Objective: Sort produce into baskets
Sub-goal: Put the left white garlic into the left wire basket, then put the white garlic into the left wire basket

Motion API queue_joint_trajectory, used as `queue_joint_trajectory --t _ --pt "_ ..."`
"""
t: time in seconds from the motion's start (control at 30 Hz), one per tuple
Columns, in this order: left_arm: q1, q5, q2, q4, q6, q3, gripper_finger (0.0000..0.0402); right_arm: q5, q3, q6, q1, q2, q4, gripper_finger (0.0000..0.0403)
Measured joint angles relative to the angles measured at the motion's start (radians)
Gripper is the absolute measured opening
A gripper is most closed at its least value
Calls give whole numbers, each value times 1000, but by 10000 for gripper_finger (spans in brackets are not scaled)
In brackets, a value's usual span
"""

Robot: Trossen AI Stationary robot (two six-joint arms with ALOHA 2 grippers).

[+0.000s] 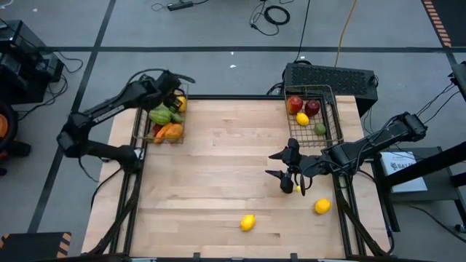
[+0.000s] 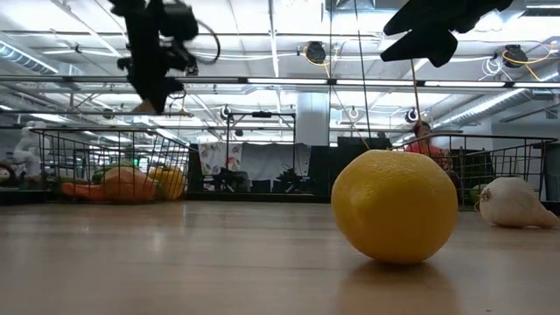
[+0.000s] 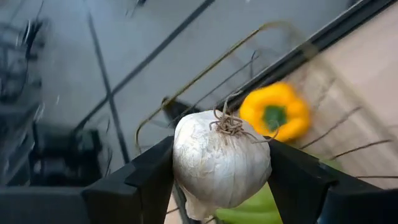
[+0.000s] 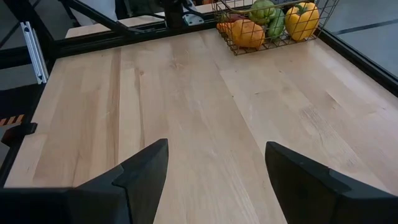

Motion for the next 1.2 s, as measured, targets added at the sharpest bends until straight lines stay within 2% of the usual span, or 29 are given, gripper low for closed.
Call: queue_joint_trajectory --t 0.1,0.2,0.37,0.53,0.7,0.8,0.93,1.07,1.2 --pt "61 3 47 -5 5 0 229 0 0 -3 0 0 0 258" --pt "112 63 92 16 33 0 232 0 0 -13 0 0 0 258" --pt "167 80 158 46 54 0 270 0 2 -11 0 0 -3 258" --pt "181 80 179 67 77 0 301 0 2 32 0 0 -56 258" --pt "146 94 131 60 76 0 306 -20 2 93 6 0 -122 258" --pt "81 185 61 55 60 0 306 -45 2 150 36 0 -176 258" --pt "-64 309 -47 84 3 1 306 -67 2 216 99 0 -272 258" --pt "-255 328 -116 145 -66 2 306 -105 2 283 156 13 -339 258" --pt "-454 311 -132 204 -110 2 306 -106 2 407 213 58 -408 258"
